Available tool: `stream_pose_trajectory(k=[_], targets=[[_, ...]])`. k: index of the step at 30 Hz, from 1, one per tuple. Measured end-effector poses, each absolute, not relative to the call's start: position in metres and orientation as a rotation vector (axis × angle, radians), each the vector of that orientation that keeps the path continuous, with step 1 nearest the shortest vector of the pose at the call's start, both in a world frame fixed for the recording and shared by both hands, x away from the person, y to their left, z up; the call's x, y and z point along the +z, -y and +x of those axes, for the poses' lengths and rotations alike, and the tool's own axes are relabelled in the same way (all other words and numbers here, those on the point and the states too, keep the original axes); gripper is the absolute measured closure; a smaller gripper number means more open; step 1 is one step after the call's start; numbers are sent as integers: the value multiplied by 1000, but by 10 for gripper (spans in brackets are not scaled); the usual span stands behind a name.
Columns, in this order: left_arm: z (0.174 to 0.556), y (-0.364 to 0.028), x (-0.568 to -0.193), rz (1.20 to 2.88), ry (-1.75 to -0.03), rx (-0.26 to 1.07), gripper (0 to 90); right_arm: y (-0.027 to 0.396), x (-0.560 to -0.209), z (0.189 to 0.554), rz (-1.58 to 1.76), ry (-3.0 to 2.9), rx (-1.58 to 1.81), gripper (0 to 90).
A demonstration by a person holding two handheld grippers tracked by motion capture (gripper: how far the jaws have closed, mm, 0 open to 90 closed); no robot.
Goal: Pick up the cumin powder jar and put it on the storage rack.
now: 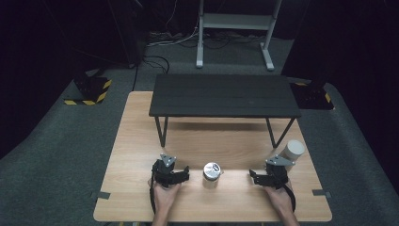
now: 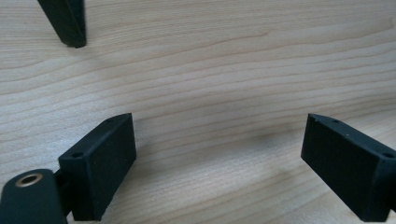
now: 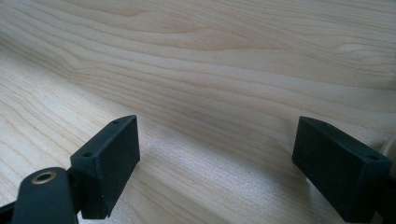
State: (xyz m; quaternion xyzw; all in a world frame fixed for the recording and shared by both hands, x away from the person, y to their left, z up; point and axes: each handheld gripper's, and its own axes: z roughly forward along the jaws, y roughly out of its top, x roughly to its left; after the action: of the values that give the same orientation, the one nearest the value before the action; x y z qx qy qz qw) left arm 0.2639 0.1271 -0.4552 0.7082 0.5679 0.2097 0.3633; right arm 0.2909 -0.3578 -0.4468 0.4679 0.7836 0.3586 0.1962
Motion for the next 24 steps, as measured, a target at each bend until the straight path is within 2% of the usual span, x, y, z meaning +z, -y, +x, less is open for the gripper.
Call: stream_pose_trajectory(k=[16, 24], targets=[[256, -146, -461, 1808, -1352, 424, 82, 352, -446, 290, 1305, -2186, 968, 143], [244, -155, -462, 1822, -1262, 408, 78, 351, -446, 289, 1306, -2182, 960, 144]])
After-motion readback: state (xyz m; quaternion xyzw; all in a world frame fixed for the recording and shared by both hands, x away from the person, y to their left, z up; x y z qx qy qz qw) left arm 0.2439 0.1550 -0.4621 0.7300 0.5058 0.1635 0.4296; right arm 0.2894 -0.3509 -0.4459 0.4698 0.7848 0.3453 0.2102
